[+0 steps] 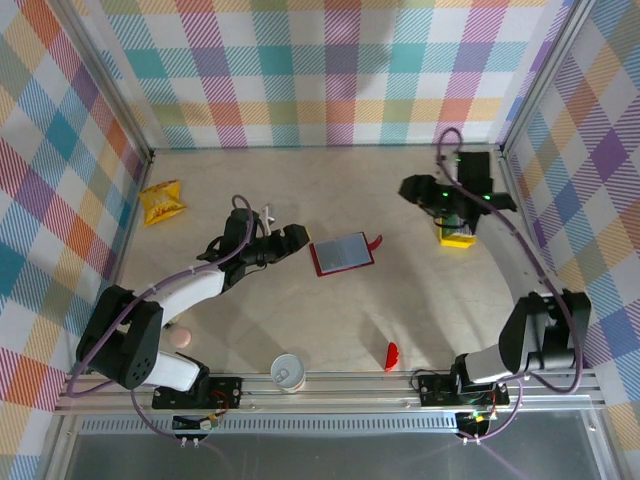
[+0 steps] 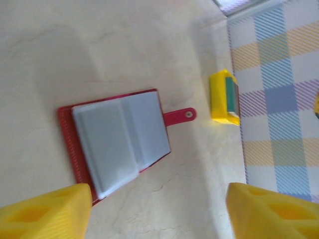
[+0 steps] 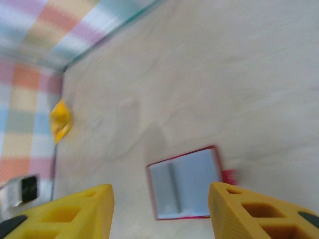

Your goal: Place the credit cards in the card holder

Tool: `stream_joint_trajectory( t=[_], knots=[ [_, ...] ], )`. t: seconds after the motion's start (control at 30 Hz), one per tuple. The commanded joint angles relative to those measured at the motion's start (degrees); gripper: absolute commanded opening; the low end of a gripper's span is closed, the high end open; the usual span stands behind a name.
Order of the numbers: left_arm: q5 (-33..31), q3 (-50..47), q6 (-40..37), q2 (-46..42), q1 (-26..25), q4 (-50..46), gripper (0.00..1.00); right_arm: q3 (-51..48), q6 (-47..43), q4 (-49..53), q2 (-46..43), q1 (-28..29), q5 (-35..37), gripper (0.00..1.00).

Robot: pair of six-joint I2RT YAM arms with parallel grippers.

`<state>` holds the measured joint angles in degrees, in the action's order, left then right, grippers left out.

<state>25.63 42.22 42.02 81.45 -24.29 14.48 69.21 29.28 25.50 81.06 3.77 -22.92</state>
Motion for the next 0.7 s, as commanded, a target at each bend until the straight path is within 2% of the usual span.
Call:
stream_joint_trajectory(
  t=[0.0,0.1,0.2,0.4,0.67],
  knots=[
    [5.21,4.63,0.16,2.10,0.30,3.90,0.90,-2.57,-0.26,7.19,-2.41,-5.68,4.80,0.52],
    [7.50,7.52,1.60,4.70,-0.11,4.15,1.00,-2.76,-3.41,10.26,-2.82,-11.45,5.72,0.51],
    [9.56,10.32,2.00,7.63,-0.87,3.94,1.00,-2.61,-6.40,11.04,-1.10,-15.80,3.46,0.48],
    [9.84,13.00,5.56,12.35,-1.63,6.17,1.00,2.33,-14.76,16.50,6.64,-16.29,10.93,0.53],
    [11.88,16.66,10.64,19.69,-1.81,9.14,0.99,6.26,-19.19,17.42,13.59,-15.18,16.08,0.51]
  ],
)
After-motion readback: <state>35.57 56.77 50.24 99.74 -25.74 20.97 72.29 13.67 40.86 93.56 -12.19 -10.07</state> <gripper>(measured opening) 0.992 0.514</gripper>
